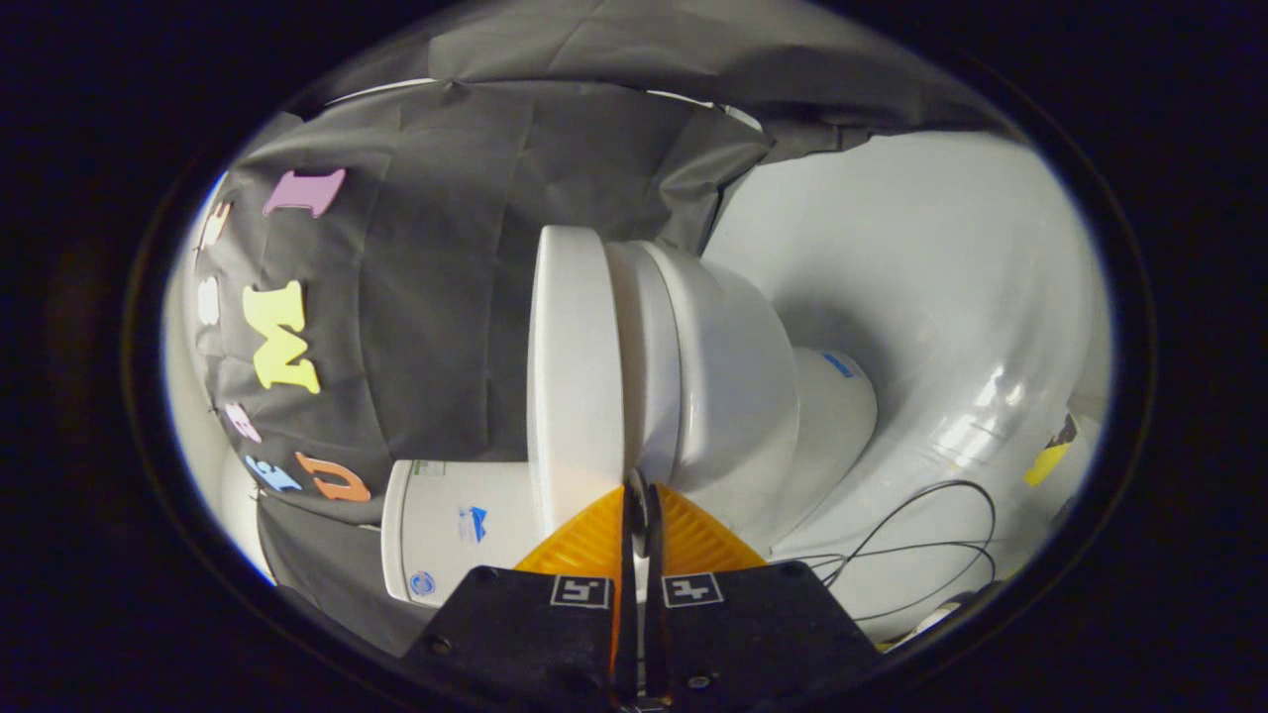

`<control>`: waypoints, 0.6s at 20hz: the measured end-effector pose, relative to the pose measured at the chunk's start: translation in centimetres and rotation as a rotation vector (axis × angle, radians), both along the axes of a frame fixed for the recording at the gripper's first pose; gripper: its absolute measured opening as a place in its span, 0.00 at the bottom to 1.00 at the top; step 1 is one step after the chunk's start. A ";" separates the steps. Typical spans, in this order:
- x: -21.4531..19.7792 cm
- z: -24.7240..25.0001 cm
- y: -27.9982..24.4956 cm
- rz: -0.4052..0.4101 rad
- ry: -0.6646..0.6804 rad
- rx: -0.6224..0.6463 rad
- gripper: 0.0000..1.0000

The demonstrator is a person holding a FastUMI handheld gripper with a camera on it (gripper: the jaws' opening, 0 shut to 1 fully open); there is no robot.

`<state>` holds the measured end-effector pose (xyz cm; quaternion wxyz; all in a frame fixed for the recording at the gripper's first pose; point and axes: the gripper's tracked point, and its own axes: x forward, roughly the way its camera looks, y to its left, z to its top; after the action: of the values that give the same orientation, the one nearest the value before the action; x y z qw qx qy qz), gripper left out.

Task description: Open the toilet lid.

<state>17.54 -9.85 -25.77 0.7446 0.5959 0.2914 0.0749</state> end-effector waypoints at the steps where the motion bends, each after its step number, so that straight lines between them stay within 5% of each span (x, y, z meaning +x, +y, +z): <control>1: -0.1 0.1 -0.1 -0.003 0.007 0.001 0.06; 12: -0.2 2.2 0.6 -0.008 0.011 -0.136 0.05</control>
<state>17.31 -9.28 -23.58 0.7821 0.5453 0.2975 0.0488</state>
